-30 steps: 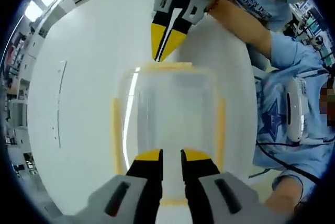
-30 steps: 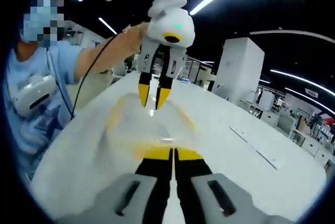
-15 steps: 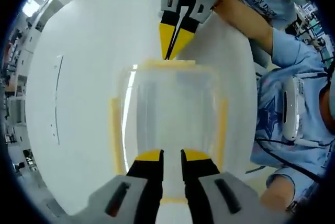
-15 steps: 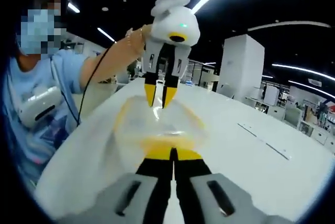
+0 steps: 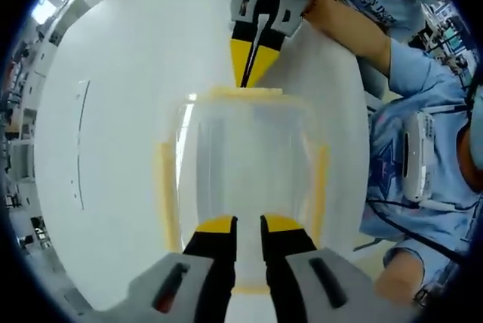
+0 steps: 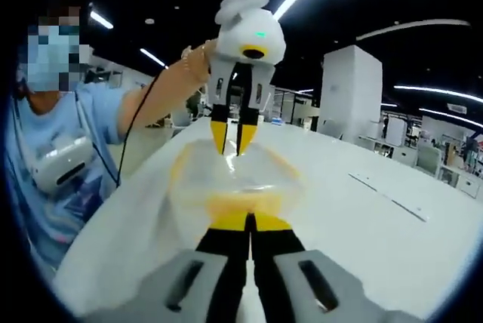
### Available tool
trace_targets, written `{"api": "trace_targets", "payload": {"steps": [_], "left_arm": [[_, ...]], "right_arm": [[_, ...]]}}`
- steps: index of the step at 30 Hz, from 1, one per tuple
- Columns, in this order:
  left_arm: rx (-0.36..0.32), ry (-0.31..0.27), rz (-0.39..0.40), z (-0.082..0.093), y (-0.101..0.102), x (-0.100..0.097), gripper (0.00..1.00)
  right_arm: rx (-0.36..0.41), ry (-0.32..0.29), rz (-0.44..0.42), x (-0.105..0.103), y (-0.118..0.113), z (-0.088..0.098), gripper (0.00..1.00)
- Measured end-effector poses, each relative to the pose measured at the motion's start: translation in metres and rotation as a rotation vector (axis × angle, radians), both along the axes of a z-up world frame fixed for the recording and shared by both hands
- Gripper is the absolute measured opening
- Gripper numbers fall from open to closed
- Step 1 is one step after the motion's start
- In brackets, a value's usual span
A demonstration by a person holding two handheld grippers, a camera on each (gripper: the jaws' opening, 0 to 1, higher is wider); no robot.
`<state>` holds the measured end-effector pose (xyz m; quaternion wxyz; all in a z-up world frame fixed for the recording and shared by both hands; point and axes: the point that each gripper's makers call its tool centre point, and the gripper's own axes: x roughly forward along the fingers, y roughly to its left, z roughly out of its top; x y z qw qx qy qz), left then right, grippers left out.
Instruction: Snap each plastic latch of the storage box into its locked position after aligning the lid with the box until every specified latch is closed and the lid sits flush.
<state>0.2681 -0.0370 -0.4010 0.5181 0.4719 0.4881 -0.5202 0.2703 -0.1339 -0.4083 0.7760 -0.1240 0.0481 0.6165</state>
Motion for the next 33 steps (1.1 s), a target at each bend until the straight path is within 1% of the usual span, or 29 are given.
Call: {"api": "trace_targets", "payload": {"steps": [1,4,7,10,15,17,23,27,33], "left_arm": [[-0.019,0.008,0.016,0.001,0.001,0.001,0.12],[-0.039,0.011,0.030,0.001,0.001,0.001,0.12],[-0.040,0.003,0.035,0.001,0.002,0.000,0.12],[-0.042,-0.002,0.036,0.002,0.002,0.000,0.12],[-0.048,0.000,0.050,0.002,0.003,0.000,0.11],[-0.046,-0.001,0.050,0.002,0.004,-0.001,0.11],[-0.055,0.004,0.055,0.003,0.004,0.000,0.11],[-0.073,0.009,0.064,0.004,0.004,0.000,0.10],[-0.078,0.010,0.064,0.004,0.003,0.001,0.10]], "right_arm": [[0.042,0.056,0.009,0.000,0.002,0.000,0.00],[0.044,0.063,0.009,-0.001,0.003,0.000,0.00],[0.047,0.070,0.010,-0.002,0.005,0.001,0.00],[0.078,0.103,0.019,-0.001,0.005,0.001,0.00],[0.075,0.091,0.022,-0.004,0.008,0.001,0.00],[0.089,0.100,0.028,-0.003,0.008,0.002,0.00],[0.091,0.096,0.031,-0.013,0.016,0.000,0.00],[0.098,0.103,0.032,-0.010,0.013,0.001,0.00],[0.101,0.108,0.031,-0.007,0.011,0.002,0.00]]}}
